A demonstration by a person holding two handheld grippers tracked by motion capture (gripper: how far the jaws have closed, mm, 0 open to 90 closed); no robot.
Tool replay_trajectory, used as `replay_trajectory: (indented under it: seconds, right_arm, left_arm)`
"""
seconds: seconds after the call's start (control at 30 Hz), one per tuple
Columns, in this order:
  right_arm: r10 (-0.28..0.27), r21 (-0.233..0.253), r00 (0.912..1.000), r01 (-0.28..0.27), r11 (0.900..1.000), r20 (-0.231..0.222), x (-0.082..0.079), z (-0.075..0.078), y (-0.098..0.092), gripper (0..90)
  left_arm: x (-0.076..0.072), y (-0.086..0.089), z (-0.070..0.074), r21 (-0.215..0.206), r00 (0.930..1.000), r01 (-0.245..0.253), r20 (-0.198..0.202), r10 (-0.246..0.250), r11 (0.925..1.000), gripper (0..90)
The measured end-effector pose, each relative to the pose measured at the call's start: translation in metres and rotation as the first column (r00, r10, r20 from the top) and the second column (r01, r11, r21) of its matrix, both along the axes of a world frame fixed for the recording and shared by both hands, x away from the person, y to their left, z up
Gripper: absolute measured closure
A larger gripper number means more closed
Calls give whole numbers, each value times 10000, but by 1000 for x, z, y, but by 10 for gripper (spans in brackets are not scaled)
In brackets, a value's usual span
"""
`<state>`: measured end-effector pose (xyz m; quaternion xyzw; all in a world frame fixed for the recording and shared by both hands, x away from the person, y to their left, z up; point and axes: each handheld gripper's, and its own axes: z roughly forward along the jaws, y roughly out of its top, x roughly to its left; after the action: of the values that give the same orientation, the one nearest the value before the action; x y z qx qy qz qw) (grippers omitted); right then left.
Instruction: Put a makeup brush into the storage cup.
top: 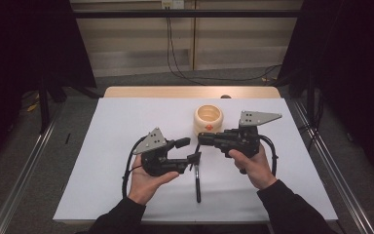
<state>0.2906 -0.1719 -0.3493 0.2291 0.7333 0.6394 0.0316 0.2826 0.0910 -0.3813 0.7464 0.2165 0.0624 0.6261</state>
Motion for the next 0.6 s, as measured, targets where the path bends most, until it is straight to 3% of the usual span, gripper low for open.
replay_trajectory:
  seconds: [0.17,0.27,0.37,0.4,0.47,0.53,0.6]
  right_arm:
    - [50,-31,10000,-50,10000,52,0,0,1,847]
    - [-24,-28,9999,24,10000,113,0,2,0,847]
    - [-50,-6,9999,50,10000,117,0,2,0,847]
    - [-48,-18,9999,48,10000,125,0,2,0,847]
    - [-38,-26,9999,38,10000,126,-1,2,0,847]
    - [-39,-44,9999,39,10000,140,-1,2,0,847]
    - [-39,-52,9999,40,10000,159,-2,3,0,847]
  left_arm:
    - [2,3,1,286,9982,-596,-40,597,9978,125]
    - [1,5,1,415,9965,-826,143,820,9957,67]
    - [0,7,1,134,9966,-805,210,802,9967,41]
    - [-1,8,3,291,9950,-973,267,965,9948,35]
    - [0,10,3,135,9955,-912,274,908,9957,30]
    - [-1,13,3,388,9945,-994,367,979,9943,18]
    - [-3,14,3,317,9934,-1086,398,1073,9936,16]
